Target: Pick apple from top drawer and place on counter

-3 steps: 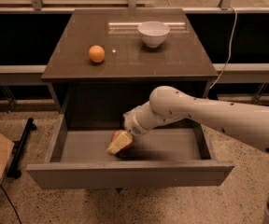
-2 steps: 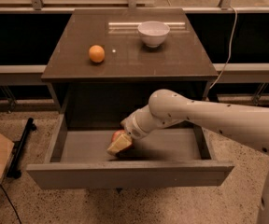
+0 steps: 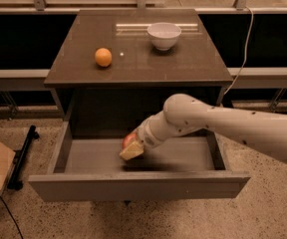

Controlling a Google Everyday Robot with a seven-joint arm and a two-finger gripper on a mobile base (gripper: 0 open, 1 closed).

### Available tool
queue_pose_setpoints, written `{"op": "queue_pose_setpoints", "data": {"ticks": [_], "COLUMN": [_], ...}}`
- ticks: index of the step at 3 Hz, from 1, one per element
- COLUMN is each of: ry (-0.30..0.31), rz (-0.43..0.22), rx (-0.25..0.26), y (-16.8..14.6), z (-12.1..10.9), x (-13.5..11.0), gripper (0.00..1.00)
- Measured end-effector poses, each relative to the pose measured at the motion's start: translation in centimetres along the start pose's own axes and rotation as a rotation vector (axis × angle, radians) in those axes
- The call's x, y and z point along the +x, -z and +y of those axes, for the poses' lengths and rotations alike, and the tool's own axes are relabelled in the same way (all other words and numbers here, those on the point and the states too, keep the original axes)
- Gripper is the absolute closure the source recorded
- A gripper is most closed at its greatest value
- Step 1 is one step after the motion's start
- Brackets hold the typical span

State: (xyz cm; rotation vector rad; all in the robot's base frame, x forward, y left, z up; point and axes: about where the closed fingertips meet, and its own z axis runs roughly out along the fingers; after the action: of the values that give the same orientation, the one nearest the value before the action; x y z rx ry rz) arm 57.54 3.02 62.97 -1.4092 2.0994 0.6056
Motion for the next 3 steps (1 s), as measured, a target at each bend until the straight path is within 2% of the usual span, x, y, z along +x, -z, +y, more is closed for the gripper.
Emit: {"op": "queue_pose_setpoints", "data": {"ticks": [1,3], "ry": [0.034,0.166], "rz": [-0.013,-0.006], "rx": [0.004,0.074], "y": [3.7,14.8], "z": [-0.2,-1.1], "x": [-1.6,-6.1], "gripper": [1.00,1.00]}}
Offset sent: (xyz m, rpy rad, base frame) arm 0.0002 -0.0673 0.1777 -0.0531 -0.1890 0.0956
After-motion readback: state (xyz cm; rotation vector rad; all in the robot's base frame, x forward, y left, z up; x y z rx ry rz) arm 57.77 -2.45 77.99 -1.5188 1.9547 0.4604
